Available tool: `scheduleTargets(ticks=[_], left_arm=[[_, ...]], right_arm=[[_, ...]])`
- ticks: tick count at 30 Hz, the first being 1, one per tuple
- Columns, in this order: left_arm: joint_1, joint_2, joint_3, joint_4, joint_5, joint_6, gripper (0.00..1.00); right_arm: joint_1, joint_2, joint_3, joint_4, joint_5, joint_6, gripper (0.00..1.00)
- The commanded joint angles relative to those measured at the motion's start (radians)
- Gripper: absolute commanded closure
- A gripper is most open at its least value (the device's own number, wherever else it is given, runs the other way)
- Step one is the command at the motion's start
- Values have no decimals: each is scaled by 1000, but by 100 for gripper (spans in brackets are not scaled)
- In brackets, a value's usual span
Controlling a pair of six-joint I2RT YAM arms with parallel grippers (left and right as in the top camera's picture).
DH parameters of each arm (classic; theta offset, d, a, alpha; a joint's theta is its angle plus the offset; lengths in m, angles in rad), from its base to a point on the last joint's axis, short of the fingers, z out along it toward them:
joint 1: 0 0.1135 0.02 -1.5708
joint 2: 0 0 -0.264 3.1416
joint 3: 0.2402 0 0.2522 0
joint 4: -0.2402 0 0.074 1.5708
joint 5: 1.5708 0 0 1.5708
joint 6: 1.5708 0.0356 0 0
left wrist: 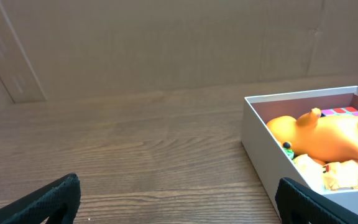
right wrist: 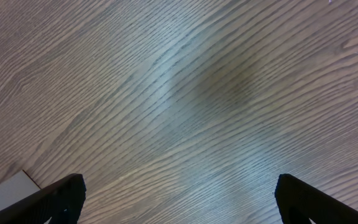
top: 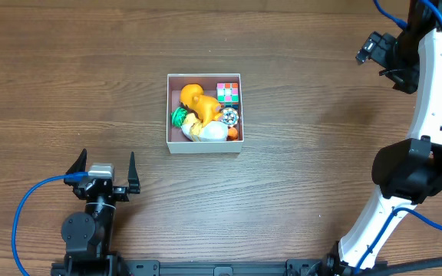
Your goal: Pack container
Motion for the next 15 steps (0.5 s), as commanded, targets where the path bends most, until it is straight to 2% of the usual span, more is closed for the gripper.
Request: scheduleTargets(ticks=[1,15], left_arm=[[7,-10,-4,-3,-7,-9,0],[7,-10,-4,-3,-7,-9,0]], right_arm=[[0,-6,0,5,6,-5,0],[0,-11,0,7,45,-12,0]])
